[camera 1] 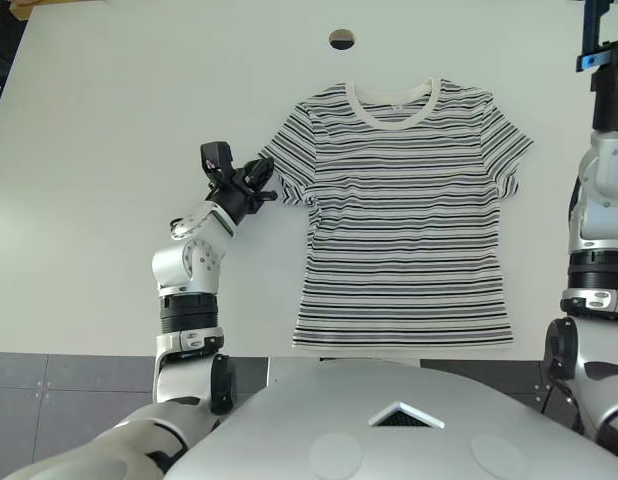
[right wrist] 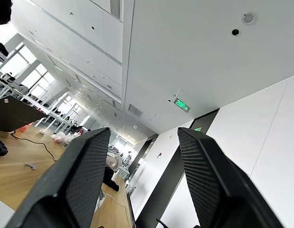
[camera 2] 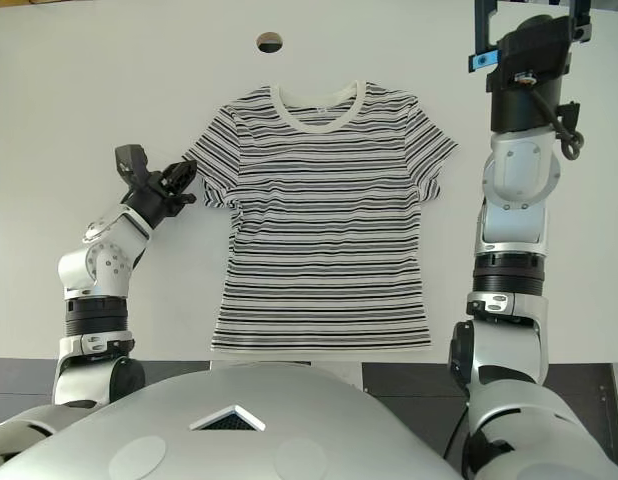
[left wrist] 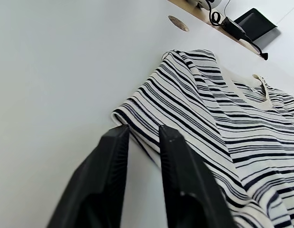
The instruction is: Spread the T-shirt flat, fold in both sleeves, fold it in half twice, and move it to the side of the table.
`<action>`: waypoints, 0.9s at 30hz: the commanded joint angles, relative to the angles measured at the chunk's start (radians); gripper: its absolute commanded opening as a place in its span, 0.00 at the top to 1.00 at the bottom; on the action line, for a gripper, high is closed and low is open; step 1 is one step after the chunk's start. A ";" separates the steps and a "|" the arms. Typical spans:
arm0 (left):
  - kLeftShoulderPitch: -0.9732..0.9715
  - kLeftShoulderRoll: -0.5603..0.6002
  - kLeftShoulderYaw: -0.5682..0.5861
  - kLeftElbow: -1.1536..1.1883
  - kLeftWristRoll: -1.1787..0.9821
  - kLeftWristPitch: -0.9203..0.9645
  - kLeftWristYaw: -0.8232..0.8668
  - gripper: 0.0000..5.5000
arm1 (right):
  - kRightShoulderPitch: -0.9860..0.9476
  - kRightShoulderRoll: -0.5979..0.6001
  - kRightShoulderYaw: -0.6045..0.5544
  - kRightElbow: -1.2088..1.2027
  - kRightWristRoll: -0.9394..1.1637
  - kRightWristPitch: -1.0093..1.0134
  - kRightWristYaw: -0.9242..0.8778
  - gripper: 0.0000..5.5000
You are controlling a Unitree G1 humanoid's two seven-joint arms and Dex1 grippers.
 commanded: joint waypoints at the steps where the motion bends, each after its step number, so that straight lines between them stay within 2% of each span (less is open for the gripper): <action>1: -0.007 -0.018 -0.004 0.080 0.013 0.034 0.007 0.94 | 0.006 0.001 0.004 0.016 0.024 0.044 0.043 0.52; 2: -0.011 -0.020 -0.003 0.089 0.013 0.033 0.005 0.97 | 0.007 -0.002 0.004 0.019 0.026 0.050 0.051 0.52; 6: -0.026 -0.030 0.006 0.112 0.009 0.027 0.000 0.98 | 0.013 -0.008 0.000 0.034 0.031 0.069 0.077 0.52; 9: -0.025 -0.034 0.012 0.097 0.004 0.022 0.003 0.98 | 0.036 0.007 0.006 0.063 0.206 0.247 0.257 0.52; 12: -0.032 -0.048 0.035 0.054 -0.017 0.012 0.014 0.98 | 0.048 -0.019 -0.035 0.084 0.394 0.524 0.439 0.52; 18: -0.006 -0.092 0.084 -0.118 -0.084 0.029 0.065 0.98 | 0.021 -0.107 -0.122 0.158 0.573 0.989 0.593 0.52; 23: 0.030 -0.100 0.070 -0.238 -0.097 0.038 0.075 0.98 | 0.003 -0.134 -0.115 0.194 0.547 1.099 0.614 0.52; 27: 0.036 -0.112 0.031 -0.306 -0.096 0.050 0.073 0.98 | -0.016 -0.108 -0.073 0.343 0.483 1.108 0.617 0.52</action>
